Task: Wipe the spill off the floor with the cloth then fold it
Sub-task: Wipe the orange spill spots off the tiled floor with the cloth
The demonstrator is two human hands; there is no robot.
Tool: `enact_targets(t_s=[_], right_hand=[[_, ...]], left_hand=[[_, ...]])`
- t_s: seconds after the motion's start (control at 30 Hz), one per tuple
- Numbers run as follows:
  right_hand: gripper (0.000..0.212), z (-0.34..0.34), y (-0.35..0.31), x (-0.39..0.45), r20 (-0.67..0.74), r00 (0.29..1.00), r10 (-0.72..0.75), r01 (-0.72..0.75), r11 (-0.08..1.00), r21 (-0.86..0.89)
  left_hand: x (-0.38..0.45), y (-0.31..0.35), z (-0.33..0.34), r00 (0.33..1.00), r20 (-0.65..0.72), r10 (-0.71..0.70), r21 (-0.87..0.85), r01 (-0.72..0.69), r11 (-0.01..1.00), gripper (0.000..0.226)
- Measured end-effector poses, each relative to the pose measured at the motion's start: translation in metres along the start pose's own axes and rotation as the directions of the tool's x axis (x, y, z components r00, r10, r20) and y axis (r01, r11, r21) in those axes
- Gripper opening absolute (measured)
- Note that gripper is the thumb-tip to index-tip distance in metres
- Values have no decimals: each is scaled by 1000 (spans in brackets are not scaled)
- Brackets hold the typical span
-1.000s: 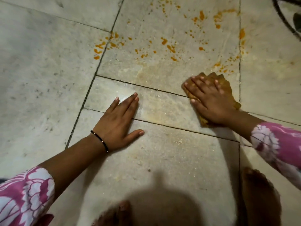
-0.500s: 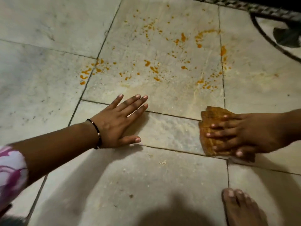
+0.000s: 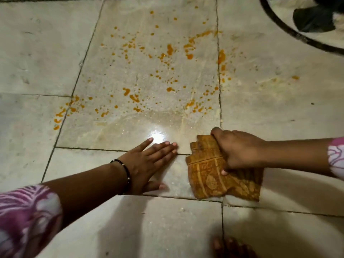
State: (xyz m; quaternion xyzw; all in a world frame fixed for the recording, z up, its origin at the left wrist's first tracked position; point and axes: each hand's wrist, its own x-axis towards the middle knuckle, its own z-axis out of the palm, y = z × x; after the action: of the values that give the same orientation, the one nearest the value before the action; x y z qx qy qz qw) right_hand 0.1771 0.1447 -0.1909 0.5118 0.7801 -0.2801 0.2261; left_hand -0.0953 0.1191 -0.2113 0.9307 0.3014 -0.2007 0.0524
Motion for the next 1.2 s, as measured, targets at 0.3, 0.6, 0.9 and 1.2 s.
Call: enact_targets(t_s=[0.3, 0.6, 0.9, 1.2], right_hand=[[30, -78, 66, -13, -217, 958, 186, -101, 930, 354], [50, -55, 20, -32, -172, 958, -229, 244, 967, 75], [91, 30, 31, 16, -83, 794, -603, 490, 714, -499], [78, -15, 46, 83, -391, 845, -364, 234, 911, -340]], left_hand=[[21, 16, 37, 931, -128, -342, -282, 296, 912, 79], [16, 2, 45, 940, -210, -270, -326, 193, 926, 78], [15, 9, 44, 880, -272, -389, -403, 262, 877, 84], [14, 13, 44, 857, -273, -436, -401, 311, 862, 88]])
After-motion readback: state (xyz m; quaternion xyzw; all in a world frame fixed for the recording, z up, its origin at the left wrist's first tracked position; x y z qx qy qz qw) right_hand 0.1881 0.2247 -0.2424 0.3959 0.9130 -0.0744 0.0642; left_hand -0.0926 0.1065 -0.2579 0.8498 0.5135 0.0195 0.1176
